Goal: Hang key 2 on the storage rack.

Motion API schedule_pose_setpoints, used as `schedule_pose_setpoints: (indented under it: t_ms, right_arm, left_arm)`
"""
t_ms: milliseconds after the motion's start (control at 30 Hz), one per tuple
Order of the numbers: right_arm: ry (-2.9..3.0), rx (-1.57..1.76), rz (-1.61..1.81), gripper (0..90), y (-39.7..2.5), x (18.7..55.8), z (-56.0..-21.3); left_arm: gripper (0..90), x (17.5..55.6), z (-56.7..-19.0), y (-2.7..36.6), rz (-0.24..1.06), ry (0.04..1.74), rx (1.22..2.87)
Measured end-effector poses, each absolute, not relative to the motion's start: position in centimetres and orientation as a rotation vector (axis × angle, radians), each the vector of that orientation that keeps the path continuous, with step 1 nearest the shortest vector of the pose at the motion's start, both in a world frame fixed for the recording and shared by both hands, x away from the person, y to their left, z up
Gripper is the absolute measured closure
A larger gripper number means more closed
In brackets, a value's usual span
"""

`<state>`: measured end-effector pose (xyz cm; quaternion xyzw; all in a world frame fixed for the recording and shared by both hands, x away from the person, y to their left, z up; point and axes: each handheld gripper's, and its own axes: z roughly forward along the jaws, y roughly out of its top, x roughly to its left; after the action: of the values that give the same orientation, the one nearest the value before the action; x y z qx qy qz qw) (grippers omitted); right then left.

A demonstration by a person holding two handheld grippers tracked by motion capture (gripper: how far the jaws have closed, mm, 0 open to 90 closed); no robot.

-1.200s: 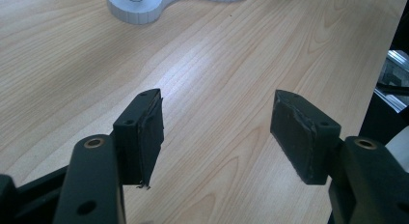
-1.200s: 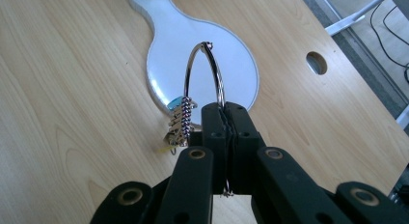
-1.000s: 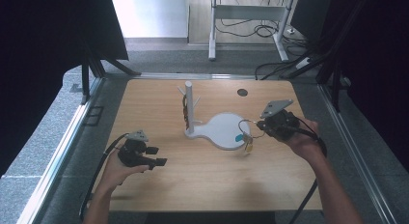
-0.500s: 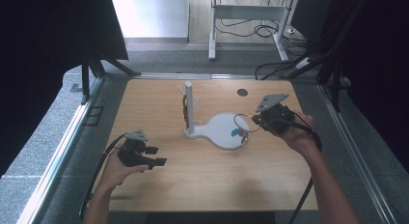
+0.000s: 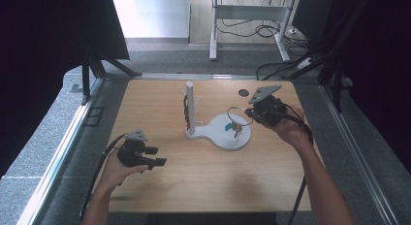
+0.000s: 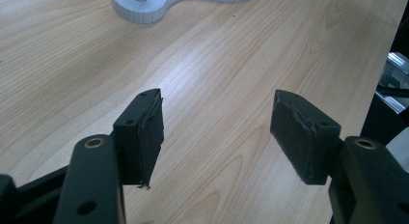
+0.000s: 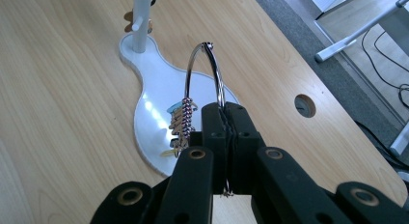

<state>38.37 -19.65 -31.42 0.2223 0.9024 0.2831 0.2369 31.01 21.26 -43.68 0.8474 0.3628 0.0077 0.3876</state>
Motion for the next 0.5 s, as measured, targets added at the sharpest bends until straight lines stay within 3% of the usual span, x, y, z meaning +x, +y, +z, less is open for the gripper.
schedule_pose_setpoints:
  t_ms: [500]
  right_arm:
    - [2.453, 0.64, 0.782, 88.1, -18.6, 40.6, -31.5]
  left_arm:
    - [37.0, 31.0, -43.6, 21.4, 0.024, 0.923, 2.151]
